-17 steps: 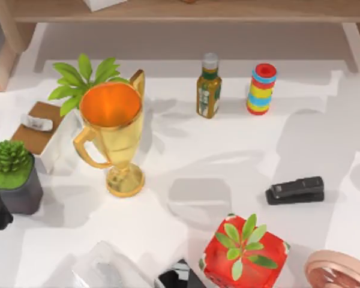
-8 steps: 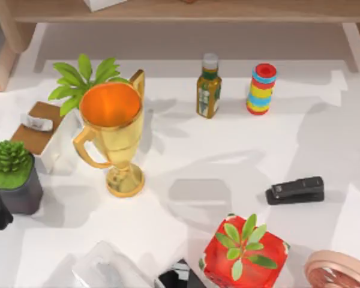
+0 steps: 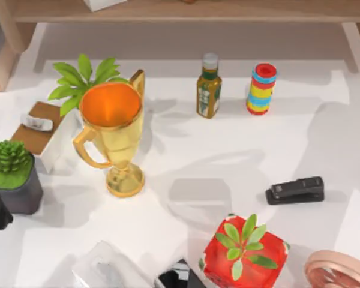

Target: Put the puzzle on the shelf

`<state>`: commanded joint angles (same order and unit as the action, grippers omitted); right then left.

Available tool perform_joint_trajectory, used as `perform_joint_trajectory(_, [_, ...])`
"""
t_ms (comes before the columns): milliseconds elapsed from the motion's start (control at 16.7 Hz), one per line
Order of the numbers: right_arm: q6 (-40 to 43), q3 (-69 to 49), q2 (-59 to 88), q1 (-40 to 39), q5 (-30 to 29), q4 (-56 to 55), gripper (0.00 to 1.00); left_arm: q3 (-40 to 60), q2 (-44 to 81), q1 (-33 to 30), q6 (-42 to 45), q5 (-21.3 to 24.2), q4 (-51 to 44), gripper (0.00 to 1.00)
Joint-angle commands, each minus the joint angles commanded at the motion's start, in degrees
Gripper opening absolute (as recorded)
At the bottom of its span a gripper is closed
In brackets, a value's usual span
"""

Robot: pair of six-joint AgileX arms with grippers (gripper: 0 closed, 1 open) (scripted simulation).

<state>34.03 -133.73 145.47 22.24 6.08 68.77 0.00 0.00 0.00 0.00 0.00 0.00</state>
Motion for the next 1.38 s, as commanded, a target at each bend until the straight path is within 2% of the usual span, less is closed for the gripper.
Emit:
perform_joint_trajectory(600, [0.0,0.0,0.0,0.0,0.0,0.0,0.02,0.0,0.0,0.0,0.0,0.0,0.0,1.00])
perform_joint_trajectory(1200, [0.0,0.0,-0.1,0.2,0.0,0.0,0.00,0.0,0.0,0.0,0.0,0.0,0.0,1.00])
perform_joint_trajectory(1380, [3.1,1.5,0.1,0.2,1.4,0.3,0.00,0.0,0.0,0.0,0.0,0.0,0.0,1.00])
